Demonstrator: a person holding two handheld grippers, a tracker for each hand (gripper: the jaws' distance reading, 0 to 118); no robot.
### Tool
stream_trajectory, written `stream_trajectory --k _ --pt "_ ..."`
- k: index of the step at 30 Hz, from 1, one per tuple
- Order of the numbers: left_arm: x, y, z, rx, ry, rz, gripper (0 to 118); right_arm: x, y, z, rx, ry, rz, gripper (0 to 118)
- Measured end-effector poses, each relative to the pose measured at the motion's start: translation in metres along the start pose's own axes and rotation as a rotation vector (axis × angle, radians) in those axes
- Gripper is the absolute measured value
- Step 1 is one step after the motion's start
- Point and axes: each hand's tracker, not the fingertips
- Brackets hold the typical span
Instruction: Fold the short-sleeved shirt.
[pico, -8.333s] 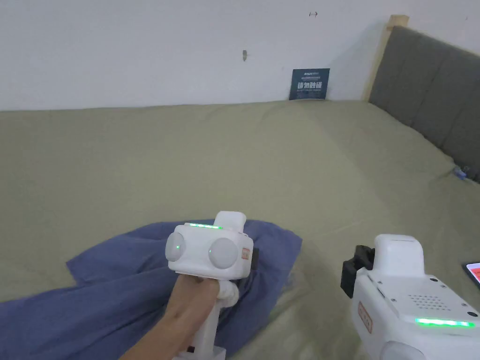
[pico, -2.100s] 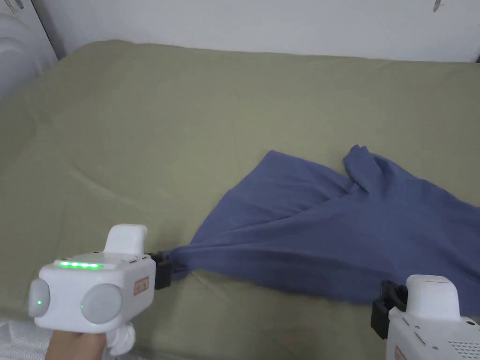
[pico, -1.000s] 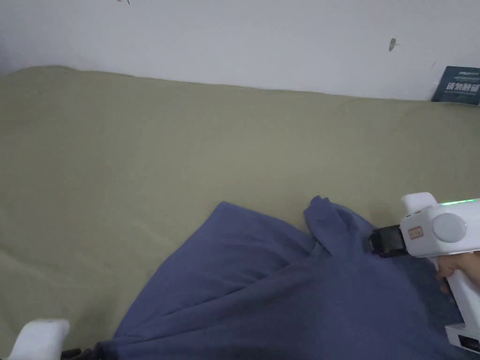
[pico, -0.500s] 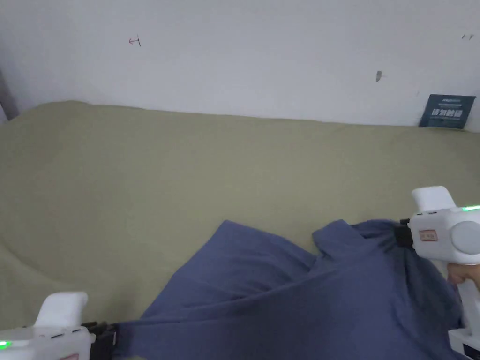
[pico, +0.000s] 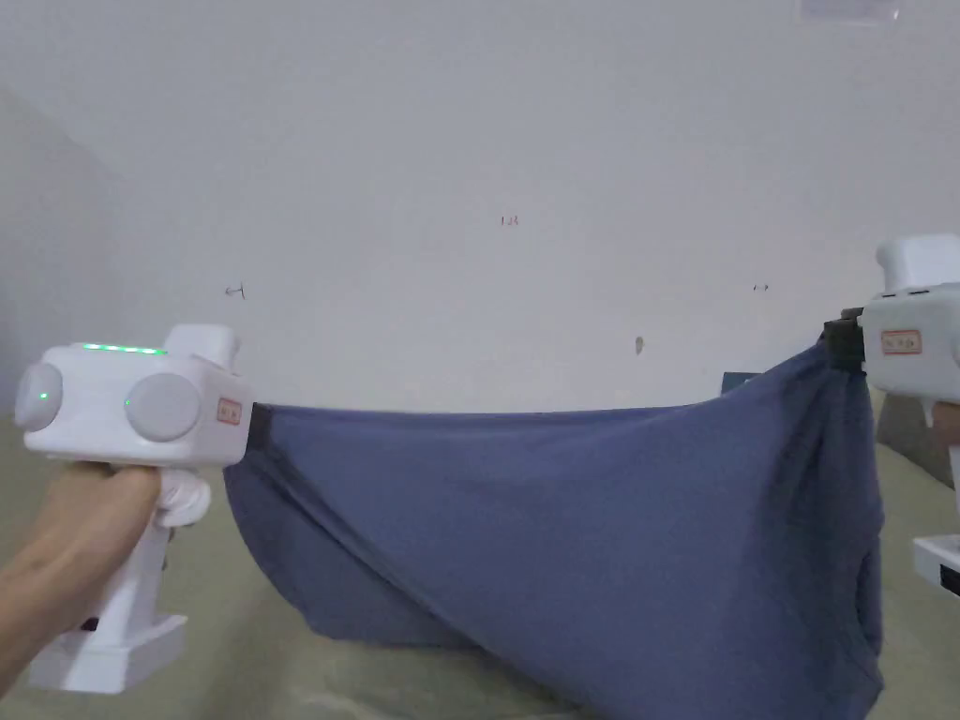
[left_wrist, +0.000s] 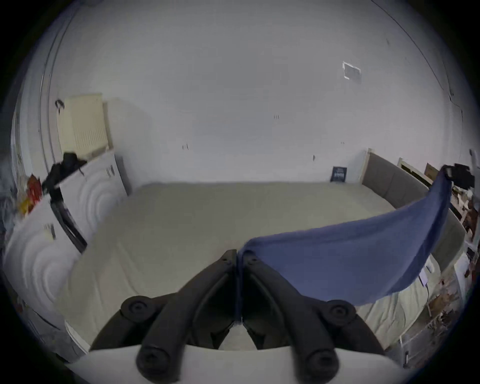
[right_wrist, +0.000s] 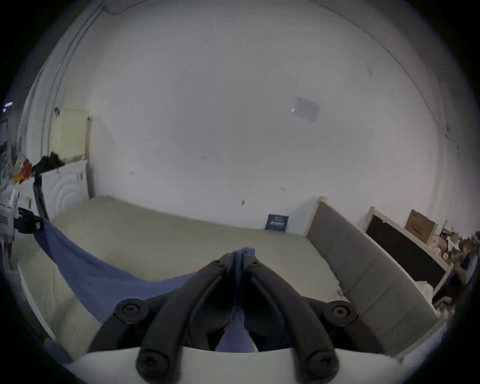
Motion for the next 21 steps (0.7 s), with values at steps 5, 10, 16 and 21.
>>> stream_trajectory --k 5,10,16,21 --pt "0.021 0.070 -0.009 0.071 0.108 -0.081 4 0.019 0.042 -0.017 0.043 -0.047 -0.030 9" --pt "0.026 0.124 -0.020 0.107 0.164 -0.070 4 0.023 0.085 -0.055 0.073 -0.076 -0.035 9" --pt "0.029 0.182 -0.038 0.160 0.213 -0.078 4 0.024 0.134 -0.116 0.105 -0.102 -0.068 9" --pt "0.028 0.223 -0.060 0.182 0.232 -0.041 4 0.028 0.176 -0.154 0.149 -0.095 -0.092 9"
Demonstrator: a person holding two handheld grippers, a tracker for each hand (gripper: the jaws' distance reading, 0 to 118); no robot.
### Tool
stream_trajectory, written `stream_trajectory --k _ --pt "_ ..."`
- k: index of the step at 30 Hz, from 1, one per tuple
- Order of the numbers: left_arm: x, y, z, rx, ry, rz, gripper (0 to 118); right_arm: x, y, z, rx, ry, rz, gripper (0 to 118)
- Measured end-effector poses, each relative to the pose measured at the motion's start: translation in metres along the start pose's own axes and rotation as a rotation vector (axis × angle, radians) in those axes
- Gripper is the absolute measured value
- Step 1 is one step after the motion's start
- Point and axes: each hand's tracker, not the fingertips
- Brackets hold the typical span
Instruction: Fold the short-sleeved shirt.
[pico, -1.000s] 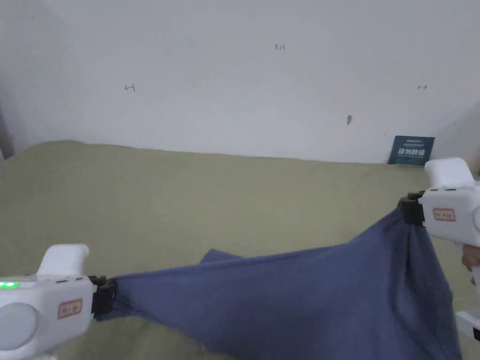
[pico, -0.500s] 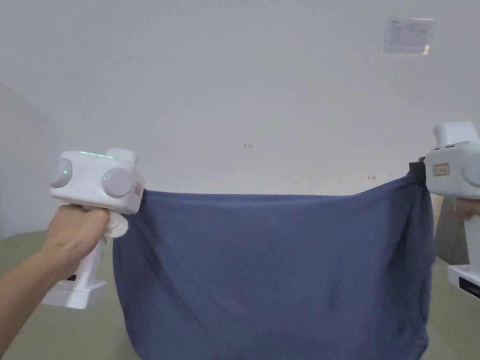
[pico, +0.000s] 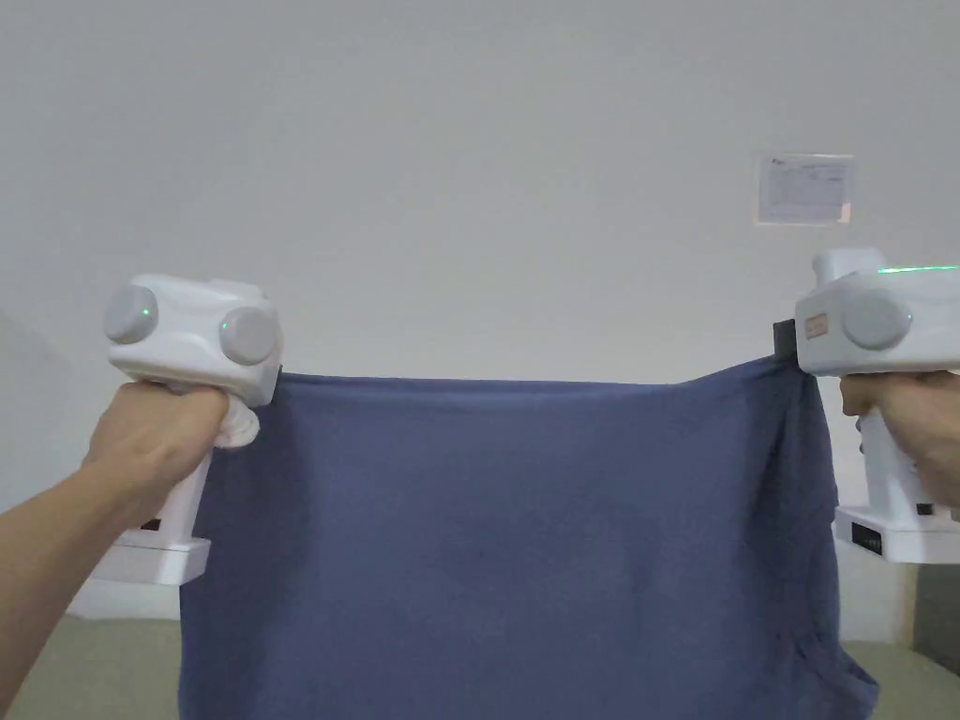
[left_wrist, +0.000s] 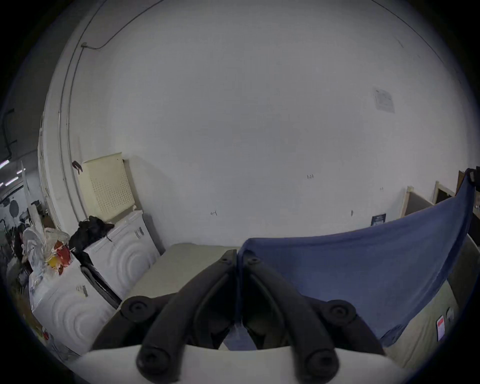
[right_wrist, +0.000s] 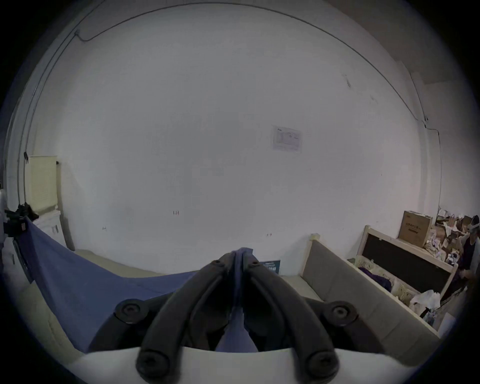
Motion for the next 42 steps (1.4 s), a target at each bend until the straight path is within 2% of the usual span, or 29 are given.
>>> stream_trajectory --k 7,10,12,14,18,22,25,26,27,31,32,35,38,42 --pt "0.019 0.017 -0.048 -0.001 0.045 0.043 4 -0.013 0.020 -0.043 0.026 -0.016 -0.027 9" --pt "0.028 0.005 -0.073 0.003 0.081 -0.023 4 -0.022 0.005 -0.059 0.005 -0.028 0.024 9" --pt "0.030 -0.013 -0.089 0.001 0.060 -0.005 4 -0.025 -0.018 -0.068 -0.020 -0.017 0.011 9" --pt "0.036 -0.035 -0.110 -0.015 0.037 -0.015 4 -0.028 -0.056 -0.080 -0.078 -0.034 0.034 9" --pt "0.049 -0.092 -0.149 -0.081 0.004 -0.005 4 -0.031 -0.124 -0.099 -0.122 -0.009 -0.012 9" --pt "0.058 -0.166 -0.175 -0.129 -0.004 -0.038 4 -0.041 -0.223 -0.100 -0.201 -0.005 0.022 9" --pt "0.059 -0.222 -0.178 -0.155 -0.001 -0.086 4 -0.043 -0.281 -0.082 -0.250 0.028 -0.008 9" --pt "0.059 -0.242 -0.173 -0.140 -0.018 -0.115 4 -0.045 -0.298 -0.070 -0.268 0.026 0.029 9" --pt "0.058 -0.256 -0.171 -0.151 -0.029 -0.143 4 -0.045 -0.312 -0.060 -0.257 0.034 0.030 9" --pt "0.044 -0.311 -0.141 -0.214 -0.067 -0.105 4 -0.037 -0.361 -0.013 -0.323 0.081 -0.016 9" --pt "0.039 -0.323 -0.127 -0.217 -0.081 -0.081 4 -0.035 -0.373 0.000 -0.322 0.090 -0.026 9" --pt "0.027 -0.351 -0.087 -0.253 -0.116 -0.079 4 -0.031 -0.393 0.045 -0.374 0.123 0.018 9" --pt "0.014 -0.376 -0.045 -0.289 -0.152 -0.148 4 -0.023 -0.412 0.099 -0.390 0.136 -0.009 9" --pt "-0.009 -0.405 0.015 -0.323 -0.191 -0.097 4 -0.012 -0.431 0.173 -0.414 0.138 0.015 9"
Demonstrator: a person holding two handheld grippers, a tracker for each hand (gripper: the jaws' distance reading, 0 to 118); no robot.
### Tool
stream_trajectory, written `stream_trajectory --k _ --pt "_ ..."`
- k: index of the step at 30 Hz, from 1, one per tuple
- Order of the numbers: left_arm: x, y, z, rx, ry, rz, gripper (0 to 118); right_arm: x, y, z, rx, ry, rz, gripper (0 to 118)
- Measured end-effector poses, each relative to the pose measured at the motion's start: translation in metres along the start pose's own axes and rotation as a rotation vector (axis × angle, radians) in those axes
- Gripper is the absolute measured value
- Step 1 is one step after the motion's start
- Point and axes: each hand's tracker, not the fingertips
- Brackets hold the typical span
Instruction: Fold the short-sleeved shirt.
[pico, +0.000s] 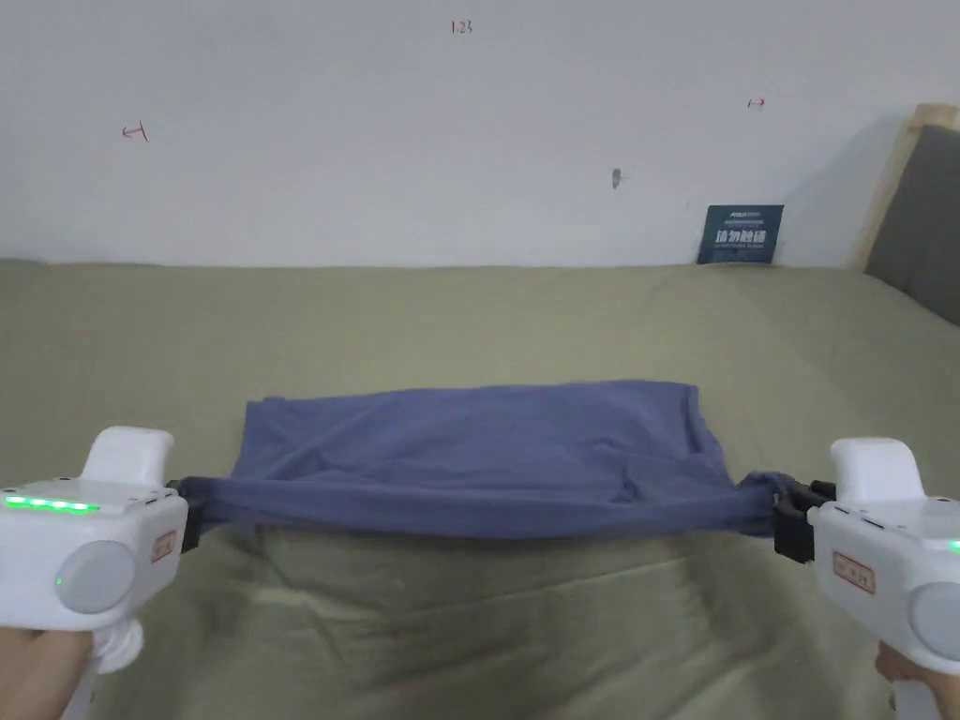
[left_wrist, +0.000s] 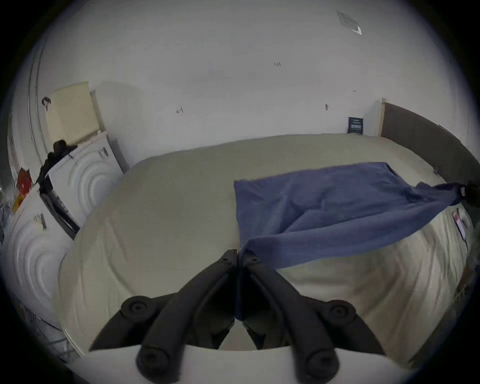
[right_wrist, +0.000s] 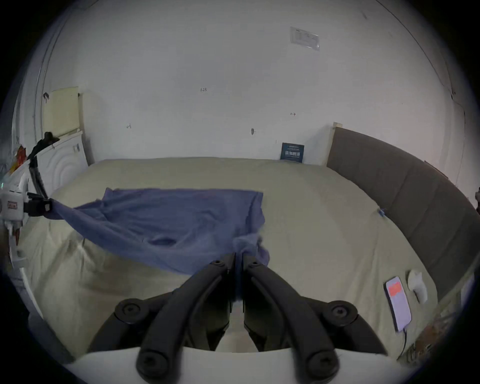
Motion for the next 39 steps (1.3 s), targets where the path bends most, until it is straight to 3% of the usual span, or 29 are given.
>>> stream_trajectory --k 3,12,18,22,26,27,29,30,32,37,38,39 --pt "-0.003 -0.043 0.036 -0.015 -0.013 0.004 4 0.008 -0.035 0.043 -0.026 0.017 -0.061 9" --pt "-0.009 -0.146 0.112 -0.105 -0.058 0.063 4 0.006 -0.133 0.127 -0.152 0.057 -0.045 9" --pt "-0.010 -0.170 0.111 -0.156 -0.069 0.070 4 0.008 -0.152 0.128 -0.191 0.049 -0.072 9" --pt "-0.009 -0.176 0.101 -0.204 -0.079 0.086 4 0.000 -0.157 0.120 -0.259 0.034 -0.035 9" --pt "-0.008 -0.178 0.100 -0.226 -0.092 0.110 4 0.000 -0.160 0.118 -0.280 0.038 -0.066 12" --pt "-0.006 -0.177 0.101 -0.232 -0.093 0.111 13 -0.001 -0.160 0.119 -0.283 0.038 -0.074 26" --pt "-0.005 -0.177 0.102 -0.268 -0.115 0.118 94 -0.005 -0.161 0.120 -0.301 0.029 -0.081 102" --pt "-0.005 -0.177 0.102 -0.286 -0.116 0.133 118 0.001 -0.163 0.115 -0.317 0.018 -0.085 118" --pt "-0.007 -0.182 0.113 -0.256 -0.106 0.149 111 0.008 -0.165 0.114 -0.295 0.003 -0.093 106" --pt "-0.012 -0.188 0.133 -0.264 -0.089 0.139 109 0.022 -0.164 0.125 -0.292 -0.015 -0.100 110" --pt "-0.014 -0.189 0.138 -0.259 -0.084 0.140 104 0.012 -0.156 0.141 -0.301 -0.022 -0.099 110" --pt "-0.011 -0.189 0.142 -0.248 -0.072 0.146 92 0.010 -0.156 0.147 -0.301 -0.019 -0.097 105"
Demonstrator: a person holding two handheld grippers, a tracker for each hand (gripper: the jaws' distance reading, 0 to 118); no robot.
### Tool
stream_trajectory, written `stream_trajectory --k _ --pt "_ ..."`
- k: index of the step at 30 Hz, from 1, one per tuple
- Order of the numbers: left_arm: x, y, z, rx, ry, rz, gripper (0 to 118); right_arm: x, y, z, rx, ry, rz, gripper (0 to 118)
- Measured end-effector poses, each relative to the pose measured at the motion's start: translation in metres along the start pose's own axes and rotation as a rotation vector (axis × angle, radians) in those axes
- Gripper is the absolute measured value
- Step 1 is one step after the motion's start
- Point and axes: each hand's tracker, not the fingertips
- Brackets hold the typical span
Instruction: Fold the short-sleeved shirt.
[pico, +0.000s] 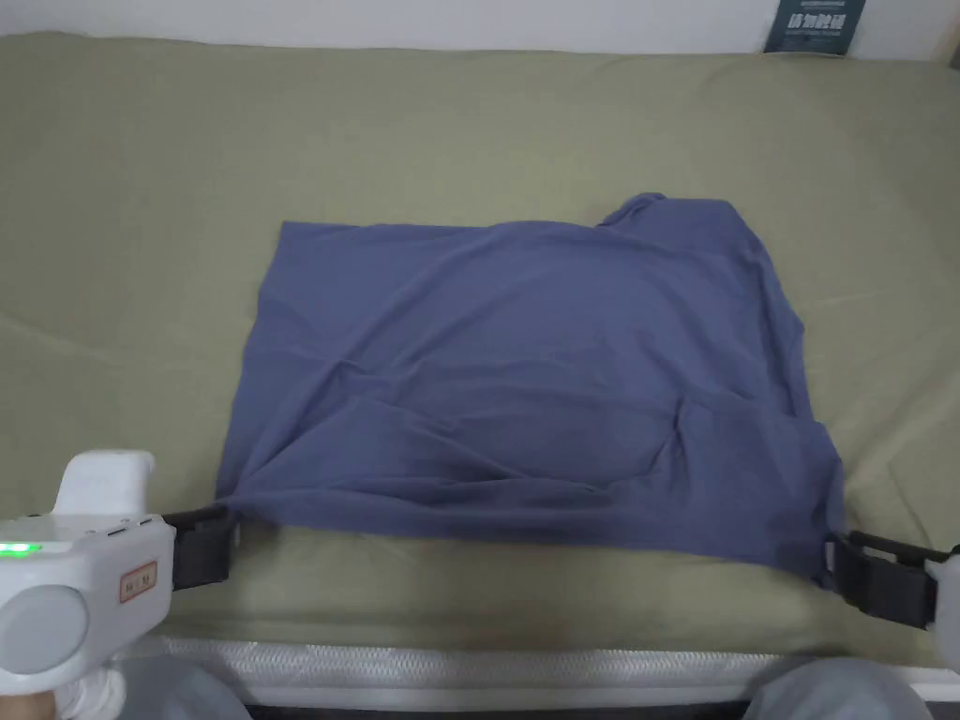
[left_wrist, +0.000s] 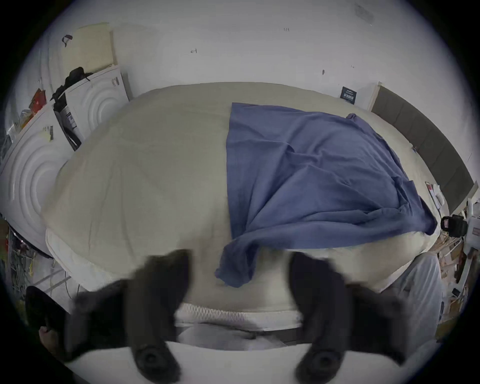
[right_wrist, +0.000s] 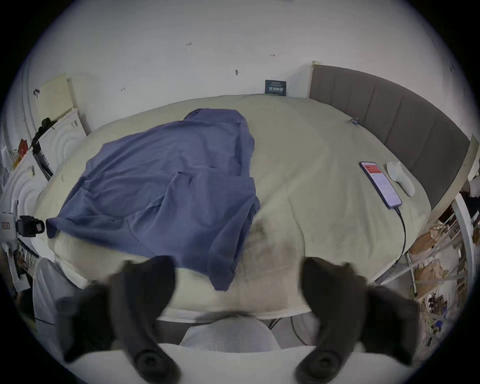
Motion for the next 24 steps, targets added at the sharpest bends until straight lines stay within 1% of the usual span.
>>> stream_trajectory --k 1,2,3,4,5,8,9,10,12,13,14,15,16,17,18,19,20,21,22,23,24 --pt "-0.002 -0.003 0.003 0.007 0.003 0.007 61 -0.002 -0.003 0.004 0.011 0.003 0.011 84" --pt "-0.006 -0.005 0.005 0.003 -0.007 0.016 20 -0.004 -0.006 0.006 0.013 -0.007 0.027 54" --pt "-0.008 -0.007 0.008 0.011 -0.007 0.028 0 -0.004 -0.008 0.008 0.009 -0.045 0.044 18" --pt "-0.006 -0.006 0.008 -0.001 -0.025 0.027 0 0.001 -0.010 0.007 0.015 -0.028 0.038 6" --pt "-0.007 -0.005 0.007 -0.007 -0.039 0.026 0 0.004 -0.012 0.005 -0.012 0.009 0.041 6" --pt "-0.007 0.001 -0.001 -0.008 -0.033 0.032 0 0.003 -0.016 0.002 -0.021 0.013 0.035 6" --pt "-0.008 0.004 -0.003 -0.008 -0.040 0.038 3 0.003 -0.016 0.001 -0.025 0.005 0.045 6" --pt "-0.010 0.007 -0.007 -0.011 -0.045 0.045 27 0.003 -0.016 0.000 -0.025 0.005 0.043 6" --pt "-0.007 0.014 -0.021 -0.026 -0.031 0.027 111 0.000 -0.013 -0.002 -0.023 0.009 0.035 6" --pt "-0.005 0.016 -0.028 -0.062 -0.002 0.001 117 -0.001 -0.012 -0.003 -0.028 0.019 0.024 6" --pt "-0.005 0.016 -0.033 -0.026 0.039 -0.049 110 -0.001 -0.011 -0.005 -0.033 0.019 0.031 6" --pt "-0.005 0.018 -0.041 -0.053 0.078 -0.096 106 -0.003 -0.009 -0.007 -0.033 0.017 0.036 6" --pt "0.005 0.021 -0.048 -0.070 0.053 -0.081 100 -0.003 -0.007 -0.010 -0.035 0.020 0.043 6" --pt "0.008 0.022 -0.052 -0.068 0.034 -0.053 88 -0.004 -0.007 -0.012 -0.039 0.020 0.048 6" --pt "0.009 0.023 -0.052 -0.067 0.033 -0.040 60 -0.005 -0.007 -0.014 -0.040 0.015 0.050 6" --pt "0.011 0.024 -0.052 -0.064 0.031 -0.041 12 -0.004 -0.005 -0.015 -0.040 0.013 0.051 10" --pt "0.009 0.026 -0.052 -0.059 0.016 -0.037 2 -0.004 -0.004 -0.016 -0.040 0.015 0.051 34" --pt "0.010 0.025 -0.051 -0.058 0.000 -0.017 2 -0.004 -0.002 -0.017 -0.039 0.018 0.054 78" --pt "0.012 0.026 -0.050 -0.070 -0.004 -0.014 2 -0.006 -0.001 -0.019 -0.047 0.016 0.050 118" --pt "0.014 0.026 -0.050 -0.077 -0.007 -0.023 2 -0.005 0.000 -0.022 -0.062 0.024 0.049 112" --pt "0.018 0.025 -0.048 -0.074 0.003 -0.034 2 -0.004 0.005 -0.019 0.036 0.047 0.034 105"
